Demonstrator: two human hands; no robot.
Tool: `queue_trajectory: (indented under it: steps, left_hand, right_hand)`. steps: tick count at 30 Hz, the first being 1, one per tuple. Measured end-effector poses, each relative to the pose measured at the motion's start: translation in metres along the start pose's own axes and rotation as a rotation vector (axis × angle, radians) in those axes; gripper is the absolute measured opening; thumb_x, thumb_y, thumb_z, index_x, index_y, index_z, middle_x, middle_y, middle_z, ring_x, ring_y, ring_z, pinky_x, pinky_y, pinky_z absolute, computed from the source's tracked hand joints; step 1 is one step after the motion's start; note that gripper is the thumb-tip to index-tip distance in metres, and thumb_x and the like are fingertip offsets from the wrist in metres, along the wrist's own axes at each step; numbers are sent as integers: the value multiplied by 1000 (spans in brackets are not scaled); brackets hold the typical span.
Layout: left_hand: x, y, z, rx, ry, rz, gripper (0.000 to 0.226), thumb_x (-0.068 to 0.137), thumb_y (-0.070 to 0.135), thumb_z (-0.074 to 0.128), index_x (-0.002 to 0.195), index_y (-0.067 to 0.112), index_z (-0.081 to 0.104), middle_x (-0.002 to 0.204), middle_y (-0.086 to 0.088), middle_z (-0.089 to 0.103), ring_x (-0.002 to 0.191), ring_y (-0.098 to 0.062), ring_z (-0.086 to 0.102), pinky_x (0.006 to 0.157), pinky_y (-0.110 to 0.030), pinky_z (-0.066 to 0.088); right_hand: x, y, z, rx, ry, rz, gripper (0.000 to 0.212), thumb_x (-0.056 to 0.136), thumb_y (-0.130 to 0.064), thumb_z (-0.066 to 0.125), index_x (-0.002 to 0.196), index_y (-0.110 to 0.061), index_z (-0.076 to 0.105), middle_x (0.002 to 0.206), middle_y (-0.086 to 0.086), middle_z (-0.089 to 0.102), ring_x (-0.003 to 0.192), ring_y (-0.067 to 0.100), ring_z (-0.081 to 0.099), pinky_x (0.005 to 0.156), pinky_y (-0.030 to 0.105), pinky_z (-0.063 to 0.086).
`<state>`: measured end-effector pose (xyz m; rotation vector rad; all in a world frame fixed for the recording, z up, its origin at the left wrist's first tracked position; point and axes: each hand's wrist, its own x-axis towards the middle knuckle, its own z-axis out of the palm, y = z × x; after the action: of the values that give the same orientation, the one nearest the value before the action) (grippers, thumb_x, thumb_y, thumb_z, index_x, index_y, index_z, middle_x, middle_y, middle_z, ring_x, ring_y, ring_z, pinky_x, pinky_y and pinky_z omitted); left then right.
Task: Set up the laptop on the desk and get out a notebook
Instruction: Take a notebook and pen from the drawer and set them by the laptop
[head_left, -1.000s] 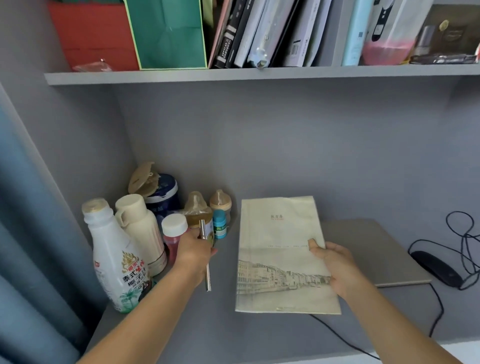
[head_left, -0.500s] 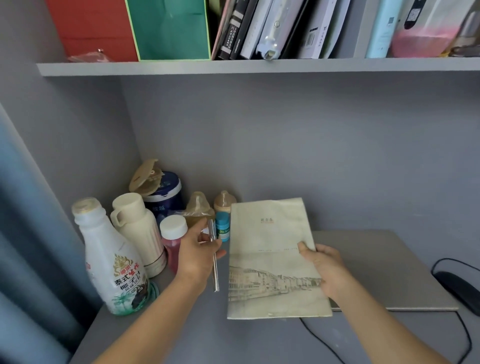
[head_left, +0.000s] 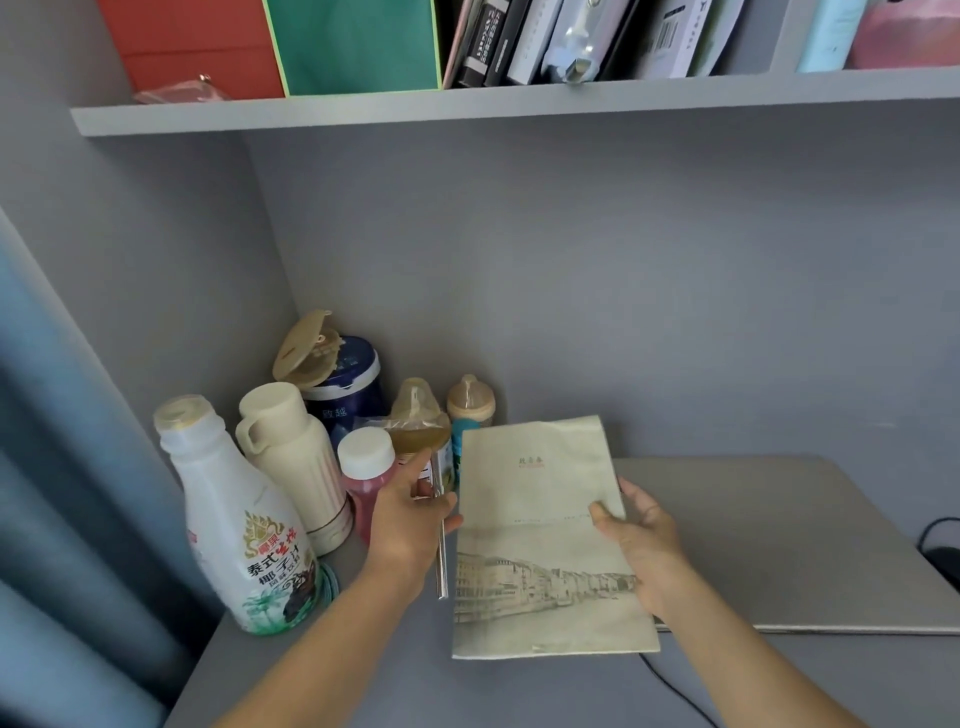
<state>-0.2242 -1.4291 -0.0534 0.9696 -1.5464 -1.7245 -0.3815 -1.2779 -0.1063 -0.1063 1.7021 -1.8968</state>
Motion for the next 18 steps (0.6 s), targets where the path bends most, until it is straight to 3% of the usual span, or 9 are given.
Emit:
queue_trajectory:
  steps: [3, 7, 12, 18]
  left_hand:
    - [5, -5, -4, 11, -3, 1, 56, 87, -14, 54, 134, 15, 51, 91, 1, 60, 82, -14, 62, 72, -30, 57]
    - [12, -17, -6, 25, -5, -20, 57, 86, -15, 53, 136, 13, 49, 77, -3, 51, 71, -14, 57, 72, -32, 58]
    - [19, -38, -6, 20, -23, -52, 61, 85, -17, 54, 138, 12, 46, 79, -7, 45, 74, -18, 54, 72, -32, 56]
    - [22, -51, 2, 34, -57, -49, 60, 84, -21, 50, 132, 14, 52, 69, 0, 48, 63, -13, 51, 73, -34, 54]
  right_hand:
    - [3, 8, 6, 3, -13, -1, 52, 80, 1, 70, 119, -31, 58, 99, 6, 73, 82, 27, 70, 80, 45, 57]
    - [8, 19, 11, 17, -22, 7, 46, 81, 2, 68, 101, -39, 61, 93, 1, 73, 75, 22, 70, 63, 32, 60]
    - [17, 40, 12, 25, -2, 11, 50, 81, 4, 67, 122, -23, 62, 101, 4, 73, 84, 26, 70, 79, 40, 57]
    - [24, 54, 9, -10, 27, 35, 47, 82, 2, 67, 122, -22, 62, 93, 0, 73, 80, 22, 70, 71, 33, 58]
